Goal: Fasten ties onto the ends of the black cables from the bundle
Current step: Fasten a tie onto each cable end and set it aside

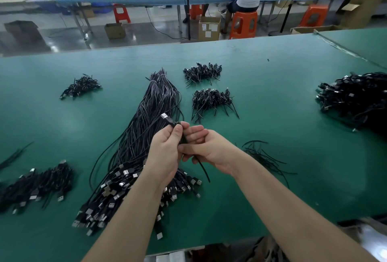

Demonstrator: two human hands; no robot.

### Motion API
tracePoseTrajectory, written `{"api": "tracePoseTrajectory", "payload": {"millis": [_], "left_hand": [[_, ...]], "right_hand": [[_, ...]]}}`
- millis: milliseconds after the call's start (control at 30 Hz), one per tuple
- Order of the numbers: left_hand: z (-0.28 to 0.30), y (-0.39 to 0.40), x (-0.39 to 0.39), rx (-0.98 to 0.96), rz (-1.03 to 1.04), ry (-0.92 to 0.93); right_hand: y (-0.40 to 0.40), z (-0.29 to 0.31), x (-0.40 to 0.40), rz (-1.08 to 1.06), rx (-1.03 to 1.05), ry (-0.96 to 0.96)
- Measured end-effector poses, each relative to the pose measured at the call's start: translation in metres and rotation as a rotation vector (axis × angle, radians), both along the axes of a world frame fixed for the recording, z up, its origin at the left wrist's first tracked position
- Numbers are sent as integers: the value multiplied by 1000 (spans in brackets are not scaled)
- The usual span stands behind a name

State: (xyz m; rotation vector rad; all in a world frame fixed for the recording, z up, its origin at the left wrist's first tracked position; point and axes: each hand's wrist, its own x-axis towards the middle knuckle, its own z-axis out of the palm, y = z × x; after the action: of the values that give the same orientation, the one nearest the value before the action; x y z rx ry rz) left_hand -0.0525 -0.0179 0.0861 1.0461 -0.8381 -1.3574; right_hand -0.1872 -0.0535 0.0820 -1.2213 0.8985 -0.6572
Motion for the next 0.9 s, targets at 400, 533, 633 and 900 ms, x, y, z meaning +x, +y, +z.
{"api": "tracePoseTrajectory", "payload": {"millis": [400,533,633,900], "left_hand": [[-5,7,4,-50,-43,-111],[-7,5,9,9,-112,34],[-8,4,15,33,-160,93],[-18,3,17,-3,-68,-162]], "right_hand": [[4,0,1,-35,-121,105],[4,0,2,-16,-115,143],[4,-3,5,-6,-146,186],[-4,-7,-1,4,-387,506]]}}
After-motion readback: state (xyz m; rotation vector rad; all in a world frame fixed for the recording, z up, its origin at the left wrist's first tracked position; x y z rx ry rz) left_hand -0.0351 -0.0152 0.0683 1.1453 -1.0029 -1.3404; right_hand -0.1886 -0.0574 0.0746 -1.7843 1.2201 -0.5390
